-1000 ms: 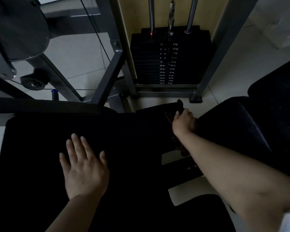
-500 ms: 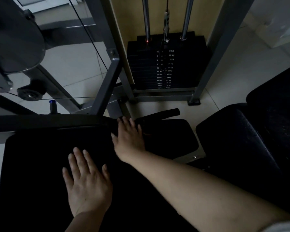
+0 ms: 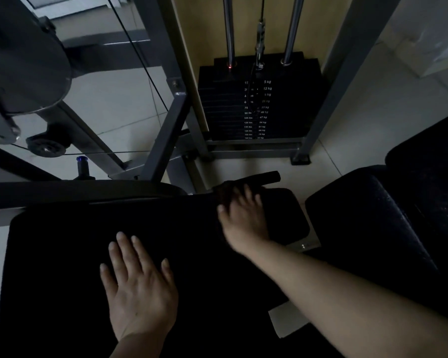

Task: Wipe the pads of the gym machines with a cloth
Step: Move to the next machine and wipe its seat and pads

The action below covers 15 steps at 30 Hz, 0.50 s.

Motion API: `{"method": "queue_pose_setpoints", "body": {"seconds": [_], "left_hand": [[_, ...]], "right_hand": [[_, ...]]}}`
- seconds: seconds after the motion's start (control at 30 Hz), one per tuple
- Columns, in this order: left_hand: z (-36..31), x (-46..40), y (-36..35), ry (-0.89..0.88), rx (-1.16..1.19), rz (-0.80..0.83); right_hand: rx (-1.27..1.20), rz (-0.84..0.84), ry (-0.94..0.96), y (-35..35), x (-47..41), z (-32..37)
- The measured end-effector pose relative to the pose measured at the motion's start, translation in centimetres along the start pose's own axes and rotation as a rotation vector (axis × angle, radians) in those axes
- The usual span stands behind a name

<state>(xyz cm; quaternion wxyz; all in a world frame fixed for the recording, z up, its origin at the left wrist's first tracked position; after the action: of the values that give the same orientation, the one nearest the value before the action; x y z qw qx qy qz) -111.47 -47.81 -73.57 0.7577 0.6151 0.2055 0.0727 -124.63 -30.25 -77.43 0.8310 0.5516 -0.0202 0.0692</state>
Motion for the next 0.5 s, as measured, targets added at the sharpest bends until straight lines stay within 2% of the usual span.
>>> {"method": "queue_pose_setpoints", "body": {"seconds": [0.13,0.23,0.3,0.37,0.5], "left_hand": [[0.1,-0.1,-0.2,-0.012,-0.007,-0.022],[0.2,-0.1,-0.2,-0.022,-0.002,-0.023],[0.2,-0.1,0.0,-0.022,0.013,-0.04],[0.2,0.0,0.0,-0.019,0.021,-0.064],[0.2,0.1,-0.1,-0.021,0.031,-0.088]], "right_hand": [[-0.224,0.026,0.247,-1.1,3.0,9.4],[-0.276,0.001,0.361,-1.4,2.9,10.1],[-0.268,-0.048,0.289,-1.0,1.4,6.6],[-0.218,-0.088,0.131,-0.5,-0.5,1.7],[-0.073,-0.059,-0.187,1.1,-3.0,-6.9]]}}
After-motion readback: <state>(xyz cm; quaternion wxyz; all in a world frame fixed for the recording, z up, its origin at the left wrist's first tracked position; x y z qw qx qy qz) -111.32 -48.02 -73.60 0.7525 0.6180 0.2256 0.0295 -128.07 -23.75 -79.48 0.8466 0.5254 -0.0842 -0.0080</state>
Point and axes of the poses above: each hand's wrist, its own x-axis away from the middle knuckle, its own y-axis out of the back of the hand, z = x × y, the point moved 5 cm from there along -x, towards the middle knuckle, and after that the axes turned 15 degrees about -z, right-handed, at the moved point
